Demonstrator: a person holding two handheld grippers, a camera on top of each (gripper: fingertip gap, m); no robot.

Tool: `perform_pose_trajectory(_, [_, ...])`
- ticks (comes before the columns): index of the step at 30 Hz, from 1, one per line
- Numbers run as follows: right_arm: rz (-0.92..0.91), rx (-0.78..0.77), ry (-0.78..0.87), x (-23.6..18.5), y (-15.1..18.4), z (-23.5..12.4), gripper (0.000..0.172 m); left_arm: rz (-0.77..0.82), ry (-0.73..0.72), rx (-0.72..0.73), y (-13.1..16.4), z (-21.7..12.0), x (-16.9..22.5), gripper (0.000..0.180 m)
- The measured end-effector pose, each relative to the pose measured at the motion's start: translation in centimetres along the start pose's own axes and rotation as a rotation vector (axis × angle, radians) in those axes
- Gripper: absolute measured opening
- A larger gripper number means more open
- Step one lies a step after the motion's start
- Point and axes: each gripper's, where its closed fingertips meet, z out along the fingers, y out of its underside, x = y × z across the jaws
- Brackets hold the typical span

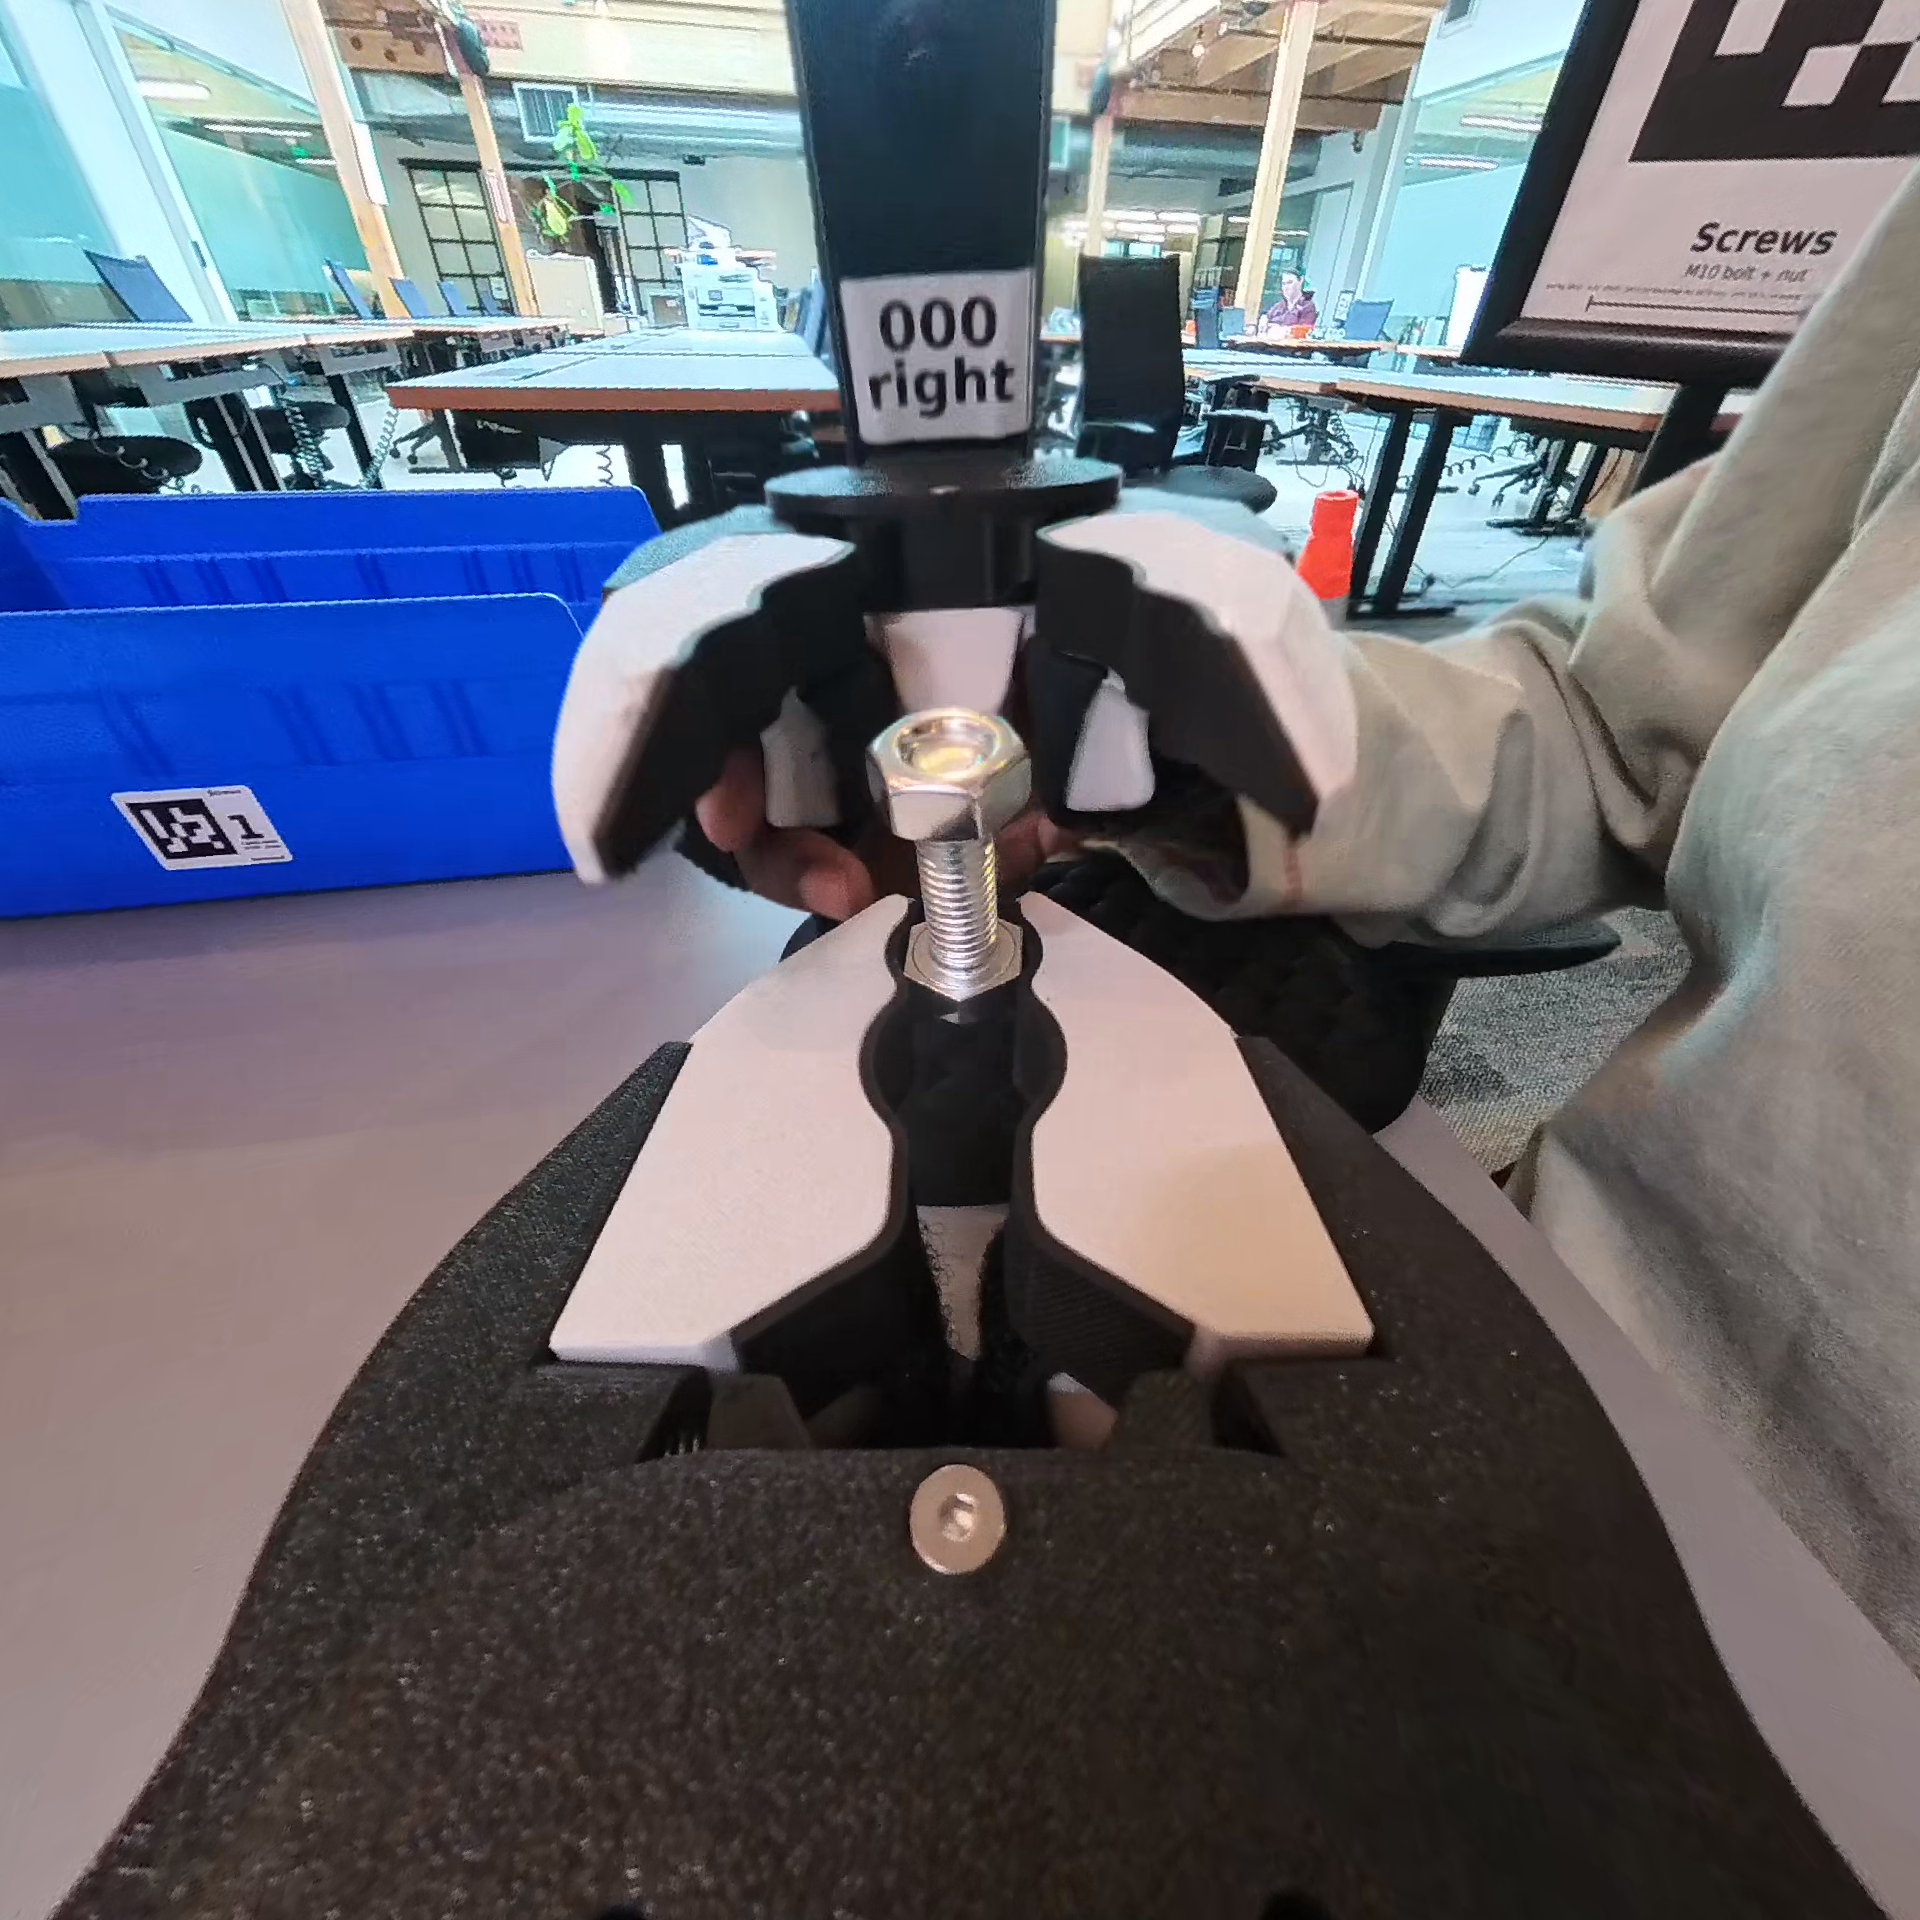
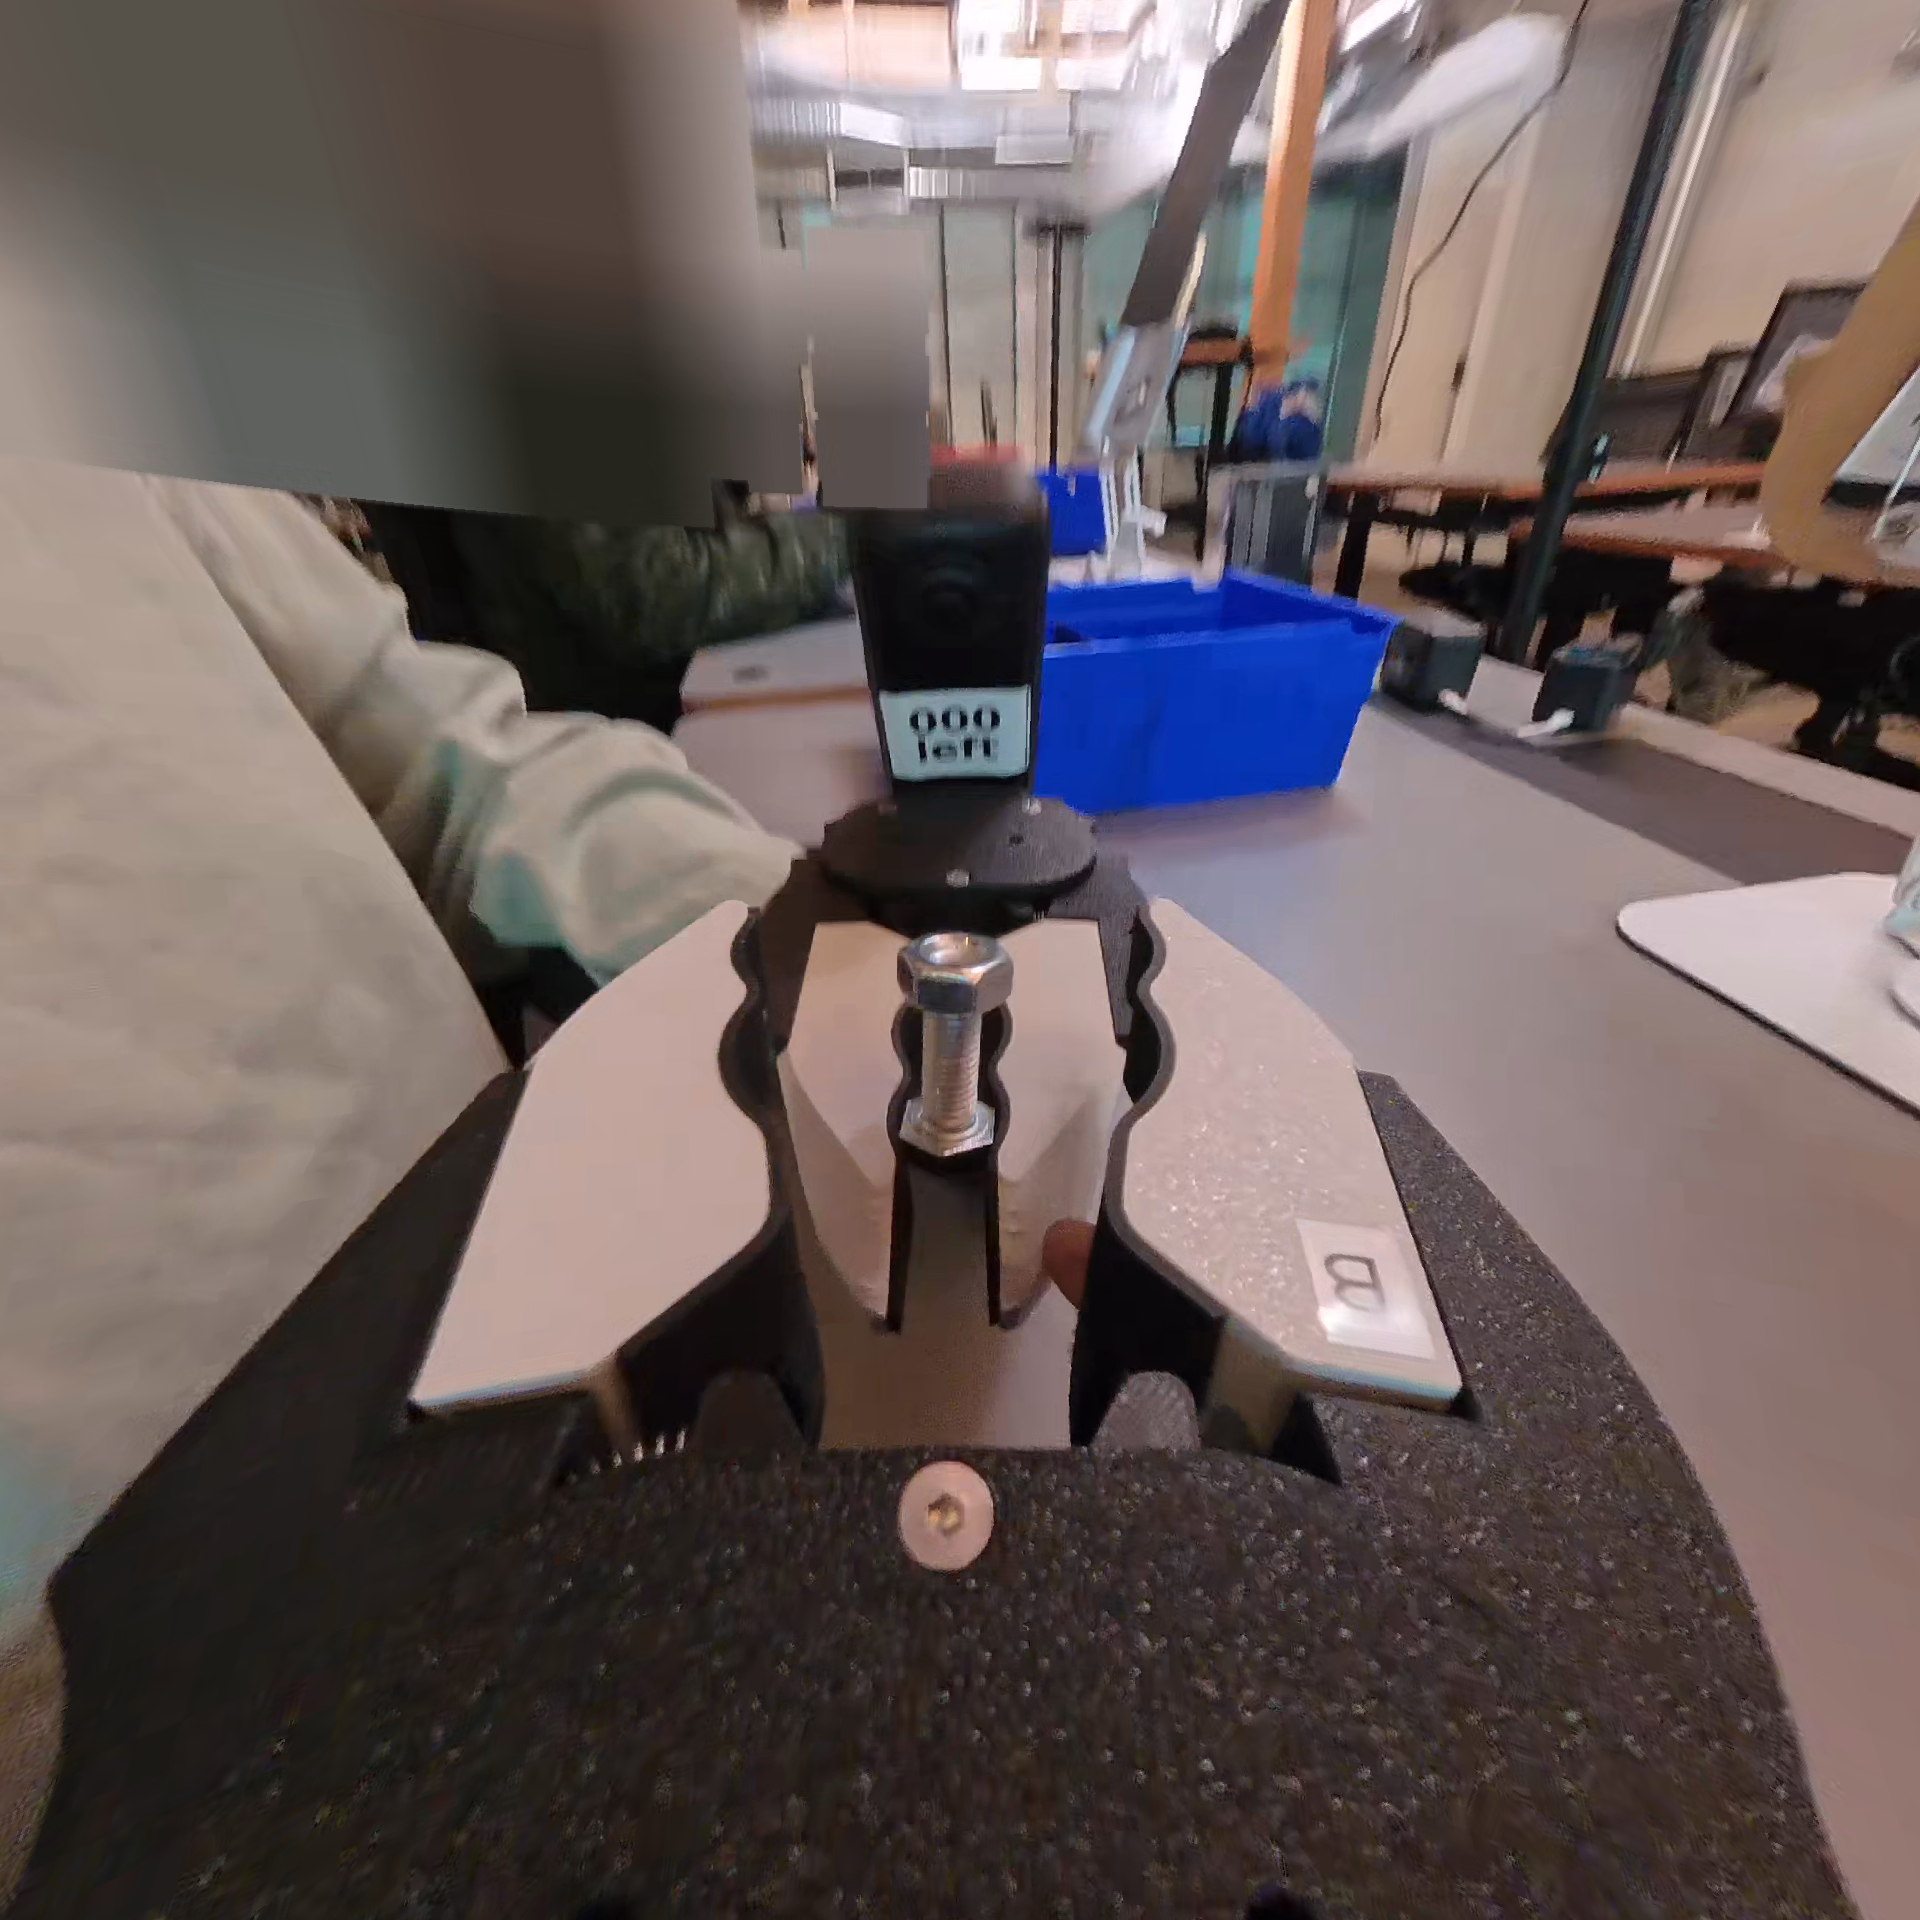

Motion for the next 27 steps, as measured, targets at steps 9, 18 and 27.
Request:
perform_pose_trajectory(9, [-0.022, -0.077, 0.031, -0.3, -0.3, -1.5, 0.045, -0.003, -0.007, -0.014, 0.2, 0.1, -0.1, 0.014])
perform_pose_trajectory(18, [-0.031, -0.036, 0.001, -1.3, -0.4, -3.2, 0.009, -0.006, -0.026, -0.025, 0.3, 0.2, -0.4, 0.014])
perform_pose_trajectory(27, [0.002, -0.041, 0.05, -0.4, 0.6, -2.3, 0.05, 0.009, -0.011, -0.048, 0.5, 0.4, 0.0, 0.014])
